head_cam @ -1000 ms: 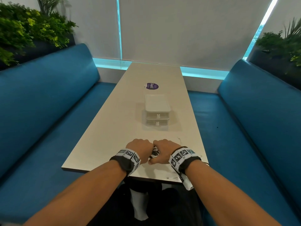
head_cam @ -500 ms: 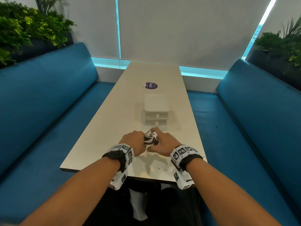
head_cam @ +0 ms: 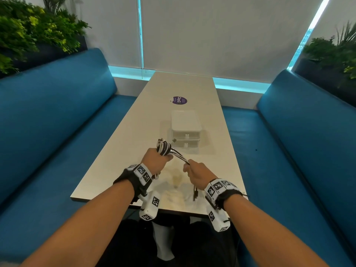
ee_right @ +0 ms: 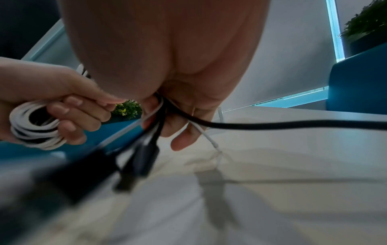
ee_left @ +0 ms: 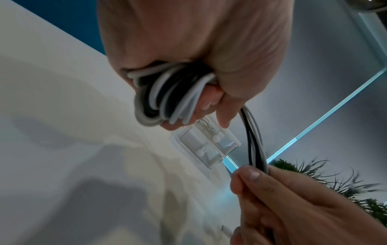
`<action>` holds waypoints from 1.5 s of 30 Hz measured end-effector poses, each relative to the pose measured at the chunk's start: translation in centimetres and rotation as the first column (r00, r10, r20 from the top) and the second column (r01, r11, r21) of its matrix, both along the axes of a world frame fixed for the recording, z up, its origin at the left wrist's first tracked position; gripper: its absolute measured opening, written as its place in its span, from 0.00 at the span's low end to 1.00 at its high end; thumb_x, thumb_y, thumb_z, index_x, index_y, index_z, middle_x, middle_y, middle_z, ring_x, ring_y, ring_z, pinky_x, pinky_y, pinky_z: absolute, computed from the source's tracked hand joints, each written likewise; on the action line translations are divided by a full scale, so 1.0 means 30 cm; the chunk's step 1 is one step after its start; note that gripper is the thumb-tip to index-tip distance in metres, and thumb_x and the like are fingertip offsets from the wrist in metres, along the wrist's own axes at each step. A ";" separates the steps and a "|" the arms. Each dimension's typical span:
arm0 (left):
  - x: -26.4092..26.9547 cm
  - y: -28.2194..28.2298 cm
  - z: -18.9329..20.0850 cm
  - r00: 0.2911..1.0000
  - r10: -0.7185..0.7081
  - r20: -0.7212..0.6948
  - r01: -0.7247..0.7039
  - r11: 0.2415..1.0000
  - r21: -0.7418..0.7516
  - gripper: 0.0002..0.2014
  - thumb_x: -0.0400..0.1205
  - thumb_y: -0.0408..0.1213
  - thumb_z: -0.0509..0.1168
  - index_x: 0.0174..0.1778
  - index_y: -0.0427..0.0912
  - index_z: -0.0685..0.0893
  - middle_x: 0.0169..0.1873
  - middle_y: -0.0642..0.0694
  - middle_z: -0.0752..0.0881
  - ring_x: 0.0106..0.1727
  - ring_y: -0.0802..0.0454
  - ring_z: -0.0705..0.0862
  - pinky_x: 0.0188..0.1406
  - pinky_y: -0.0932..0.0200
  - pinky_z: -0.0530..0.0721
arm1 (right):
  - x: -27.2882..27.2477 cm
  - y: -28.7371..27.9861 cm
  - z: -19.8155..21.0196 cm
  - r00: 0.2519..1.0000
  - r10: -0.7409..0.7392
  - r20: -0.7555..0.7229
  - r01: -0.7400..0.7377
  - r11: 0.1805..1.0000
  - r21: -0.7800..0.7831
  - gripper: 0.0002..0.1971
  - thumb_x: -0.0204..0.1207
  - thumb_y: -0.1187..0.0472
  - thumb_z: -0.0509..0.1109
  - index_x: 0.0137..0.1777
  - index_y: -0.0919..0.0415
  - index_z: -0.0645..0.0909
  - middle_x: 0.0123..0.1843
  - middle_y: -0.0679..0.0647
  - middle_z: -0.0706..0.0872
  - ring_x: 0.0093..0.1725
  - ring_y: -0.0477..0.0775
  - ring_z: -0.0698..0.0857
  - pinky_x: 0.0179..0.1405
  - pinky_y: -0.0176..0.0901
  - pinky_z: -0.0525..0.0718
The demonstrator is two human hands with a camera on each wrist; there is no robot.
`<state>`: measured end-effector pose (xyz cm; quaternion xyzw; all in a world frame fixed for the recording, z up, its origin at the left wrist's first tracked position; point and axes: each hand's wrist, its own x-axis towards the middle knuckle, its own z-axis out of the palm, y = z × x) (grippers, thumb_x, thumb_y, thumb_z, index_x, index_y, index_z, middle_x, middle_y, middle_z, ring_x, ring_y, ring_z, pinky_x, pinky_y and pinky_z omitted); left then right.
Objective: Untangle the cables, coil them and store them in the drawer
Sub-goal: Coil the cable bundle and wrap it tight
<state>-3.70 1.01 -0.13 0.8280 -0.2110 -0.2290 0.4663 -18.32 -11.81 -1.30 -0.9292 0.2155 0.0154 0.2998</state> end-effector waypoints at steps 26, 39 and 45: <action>-0.120 -0.061 -0.021 0.997 0.072 -0.014 -0.073 0.995 -0.063 0.09 0.76 0.45 0.74 0.40 0.43 0.88 0.37 0.45 0.89 0.40 0.47 0.87 0.34 0.60 0.79 | 0.047 0.128 -0.001 0.990 0.143 0.013 -0.140 0.979 -0.148 0.14 0.85 0.60 0.57 0.60 0.69 0.78 0.48 0.68 0.86 0.41 0.65 0.83 0.37 0.48 0.76; -0.023 -0.055 0.089 0.972 0.162 -0.173 -0.215 0.910 -0.354 0.15 0.79 0.52 0.74 0.37 0.42 0.87 0.37 0.37 0.91 0.43 0.39 0.90 0.50 0.45 0.89 | 0.017 0.097 0.021 0.996 0.032 0.083 -0.047 0.982 0.183 0.09 0.84 0.60 0.56 0.55 0.55 0.78 0.44 0.53 0.88 0.42 0.50 0.87 0.40 0.41 0.82; -0.056 -0.029 0.112 0.928 0.003 -0.374 -0.182 0.877 -0.444 0.16 0.82 0.46 0.73 0.36 0.38 0.81 0.24 0.41 0.82 0.32 0.39 0.88 0.33 0.49 0.86 | 0.043 0.103 -0.019 0.992 0.078 0.101 -0.091 0.986 0.139 0.10 0.87 0.61 0.51 0.53 0.56 0.75 0.47 0.51 0.83 0.43 0.51 0.80 0.44 0.43 0.76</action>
